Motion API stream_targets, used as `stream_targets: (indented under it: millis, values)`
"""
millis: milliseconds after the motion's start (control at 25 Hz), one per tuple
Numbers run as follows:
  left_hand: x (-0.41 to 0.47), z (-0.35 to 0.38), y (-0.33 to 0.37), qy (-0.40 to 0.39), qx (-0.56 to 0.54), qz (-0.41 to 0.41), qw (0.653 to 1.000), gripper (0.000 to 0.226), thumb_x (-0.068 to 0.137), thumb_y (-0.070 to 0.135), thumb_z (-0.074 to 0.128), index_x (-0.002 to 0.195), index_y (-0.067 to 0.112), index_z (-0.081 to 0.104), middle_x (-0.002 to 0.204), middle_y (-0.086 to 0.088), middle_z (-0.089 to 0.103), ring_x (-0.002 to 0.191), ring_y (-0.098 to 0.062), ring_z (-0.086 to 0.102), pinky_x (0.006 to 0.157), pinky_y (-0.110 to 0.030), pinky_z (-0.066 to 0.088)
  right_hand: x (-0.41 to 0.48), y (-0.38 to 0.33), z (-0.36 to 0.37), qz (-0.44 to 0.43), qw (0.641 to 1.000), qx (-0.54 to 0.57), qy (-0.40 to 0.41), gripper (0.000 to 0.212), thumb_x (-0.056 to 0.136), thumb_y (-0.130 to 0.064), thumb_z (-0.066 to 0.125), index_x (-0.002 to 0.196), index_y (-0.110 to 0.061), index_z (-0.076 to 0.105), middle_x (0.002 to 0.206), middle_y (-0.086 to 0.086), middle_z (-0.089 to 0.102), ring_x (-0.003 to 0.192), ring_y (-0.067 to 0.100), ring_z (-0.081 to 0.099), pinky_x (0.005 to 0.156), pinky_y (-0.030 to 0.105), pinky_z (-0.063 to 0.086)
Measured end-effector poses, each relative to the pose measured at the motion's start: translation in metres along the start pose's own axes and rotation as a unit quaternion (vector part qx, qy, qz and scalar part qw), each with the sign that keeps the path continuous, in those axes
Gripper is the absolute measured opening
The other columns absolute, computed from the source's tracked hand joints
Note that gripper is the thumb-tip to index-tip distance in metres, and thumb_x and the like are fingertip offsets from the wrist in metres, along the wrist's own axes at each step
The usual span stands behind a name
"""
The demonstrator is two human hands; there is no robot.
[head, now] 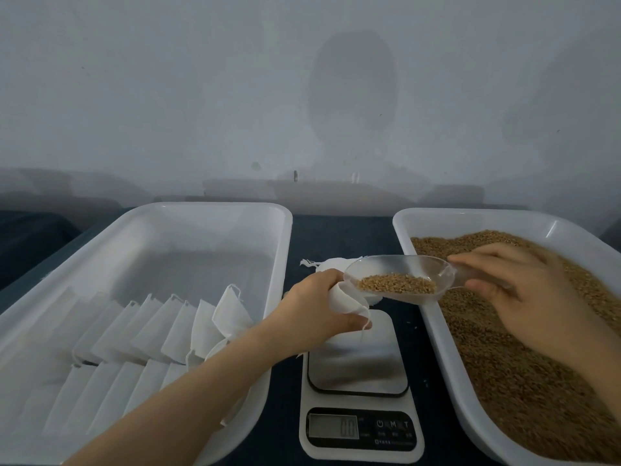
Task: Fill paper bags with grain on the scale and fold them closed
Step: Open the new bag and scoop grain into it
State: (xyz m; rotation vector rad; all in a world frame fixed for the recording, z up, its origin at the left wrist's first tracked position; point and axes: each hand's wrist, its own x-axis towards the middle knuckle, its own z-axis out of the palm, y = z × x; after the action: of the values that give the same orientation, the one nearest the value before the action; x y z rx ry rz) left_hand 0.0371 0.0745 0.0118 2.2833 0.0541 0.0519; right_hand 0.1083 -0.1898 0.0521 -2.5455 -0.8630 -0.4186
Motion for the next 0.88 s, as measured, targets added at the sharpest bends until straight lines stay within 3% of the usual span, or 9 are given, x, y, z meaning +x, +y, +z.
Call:
stream_targets:
  millis: [320, 400, 480, 600, 720, 880]
  values:
    - [-0.002, 0.000, 0.005, -0.001, 0.009, -0.015, 1.000, 0.049, 0.071, 0.047, 0.078, 0.111, 0.038, 0.051, 0.106, 0.017, 0.055, 0.089, -0.001, 0.055, 0.073, -0.011, 0.044, -0.002, -0.001, 0.005, -0.057, 0.998, -0.018, 0.014, 0.042, 0.078, -0.009, 0.068, 0.115, -0.027, 0.065, 0.103, -0.014, 0.058, 0.105, 0.016, 0.048, 0.100, 0.036, 0.017]
    - [-0.003, 0.001, 0.009, -0.016, 0.035, -0.007, 0.999, 0.046, 0.072, 0.047, 0.077, 0.107, 0.038, 0.049, 0.106, 0.017, 0.055, 0.090, -0.004, 0.055, 0.083, -0.019, 0.047, -0.002, -0.003, 0.007, -0.067, 0.997, -0.026, 0.011, 0.042, 0.078, -0.007, 0.069, 0.115, -0.025, 0.065, 0.102, -0.014, 0.058, 0.104, 0.016, 0.048, 0.100, 0.035, 0.015]
    - [-0.005, 0.002, 0.014, -0.029, 0.058, -0.007, 0.998, 0.042, 0.074, 0.047, 0.076, 0.103, 0.038, 0.047, 0.105, 0.017, 0.052, 0.095, -0.006, 0.052, 0.098, -0.036, 0.043, -0.003, -0.005, 0.009, -0.081, 0.996, -0.032, 0.019, 0.037, 0.082, -0.009, 0.068, 0.115, -0.024, 0.066, 0.101, -0.014, 0.057, 0.103, 0.016, 0.049, 0.098, 0.036, 0.017]
    - [-0.006, 0.003, 0.016, -0.040, 0.082, -0.018, 0.996, 0.045, 0.075, 0.047, 0.075, 0.104, 0.038, 0.042, 0.101, 0.018, 0.046, 0.093, -0.006, 0.045, 0.105, -0.042, 0.036, -0.003, -0.010, 0.011, -0.104, 0.993, -0.050, 0.040, 0.033, 0.087, -0.029, 0.049, 0.114, -0.024, 0.067, 0.100, -0.012, 0.058, 0.099, 0.014, 0.050, 0.094, 0.033, 0.018]
    - [-0.006, 0.004, 0.017, -0.064, 0.071, -0.023, 0.995, 0.052, 0.073, 0.050, 0.075, 0.109, 0.039, 0.039, 0.099, 0.019, 0.045, 0.091, -0.005, 0.048, 0.100, -0.037, 0.040, -0.003, -0.011, 0.011, -0.110, 0.991, -0.065, 0.048, 0.040, 0.084, -0.033, 0.041, 0.113, -0.024, 0.068, 0.099, -0.010, 0.060, 0.098, 0.013, 0.049, 0.094, 0.034, 0.018]
    - [-0.005, 0.001, 0.013, -0.070, 0.029, 0.007, 0.997, 0.064, 0.073, 0.046, 0.077, 0.127, 0.039, 0.042, 0.109, 0.019, 0.049, 0.087, -0.001, 0.054, 0.074, -0.009, 0.043, -0.004, -0.009, 0.007, -0.115, 0.990, -0.065, 0.051, 0.039, 0.083, -0.032, 0.042, 0.109, -0.023, 0.070, 0.097, -0.011, 0.059, 0.096, 0.015, 0.052, 0.093, 0.040, 0.022]
